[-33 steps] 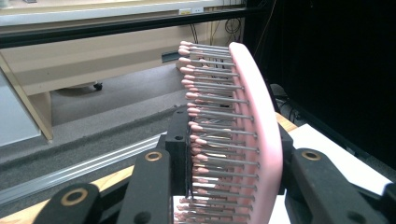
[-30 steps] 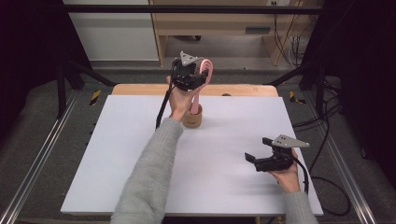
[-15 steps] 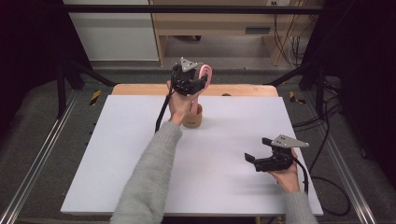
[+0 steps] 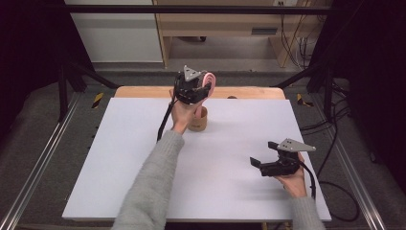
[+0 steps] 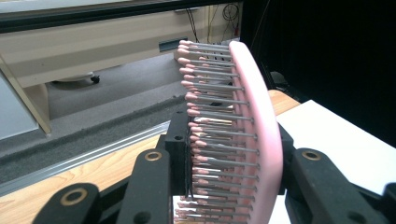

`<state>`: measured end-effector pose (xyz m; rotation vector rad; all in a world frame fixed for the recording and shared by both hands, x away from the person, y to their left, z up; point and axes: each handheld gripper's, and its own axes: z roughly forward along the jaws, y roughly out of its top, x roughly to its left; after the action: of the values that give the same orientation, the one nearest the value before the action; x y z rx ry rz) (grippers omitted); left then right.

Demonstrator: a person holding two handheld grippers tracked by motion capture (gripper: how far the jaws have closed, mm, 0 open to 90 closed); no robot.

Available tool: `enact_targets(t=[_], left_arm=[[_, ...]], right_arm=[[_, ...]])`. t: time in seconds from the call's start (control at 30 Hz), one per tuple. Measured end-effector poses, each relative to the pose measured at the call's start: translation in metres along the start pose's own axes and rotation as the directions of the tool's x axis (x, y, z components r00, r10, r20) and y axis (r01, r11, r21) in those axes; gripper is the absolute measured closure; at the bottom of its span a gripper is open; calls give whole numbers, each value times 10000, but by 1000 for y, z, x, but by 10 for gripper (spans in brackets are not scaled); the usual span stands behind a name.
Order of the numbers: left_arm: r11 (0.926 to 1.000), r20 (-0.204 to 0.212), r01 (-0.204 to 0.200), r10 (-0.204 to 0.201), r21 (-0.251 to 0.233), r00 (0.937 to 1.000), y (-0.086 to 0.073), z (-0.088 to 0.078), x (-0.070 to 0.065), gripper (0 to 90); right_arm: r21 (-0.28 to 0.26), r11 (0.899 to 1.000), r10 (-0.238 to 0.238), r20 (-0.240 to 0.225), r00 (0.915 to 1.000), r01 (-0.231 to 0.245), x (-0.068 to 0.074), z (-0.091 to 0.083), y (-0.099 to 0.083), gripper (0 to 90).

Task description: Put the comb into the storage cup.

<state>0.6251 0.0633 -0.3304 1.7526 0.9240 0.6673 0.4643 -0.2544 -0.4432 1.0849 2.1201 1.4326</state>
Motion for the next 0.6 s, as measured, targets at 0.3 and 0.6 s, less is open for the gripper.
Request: enact_targets(t=[0.3,0.6], left_arm=[[10000,27,-52,52,71,10000,-7,-1,2,628],[9998,104,-55,53,206,9999,-16,1,3,625]], right_arm=[[-3,10000,-47,23,10000,47,0,1,0,1],[30,10000,-63,10,10000,63,0,1,0,1]])
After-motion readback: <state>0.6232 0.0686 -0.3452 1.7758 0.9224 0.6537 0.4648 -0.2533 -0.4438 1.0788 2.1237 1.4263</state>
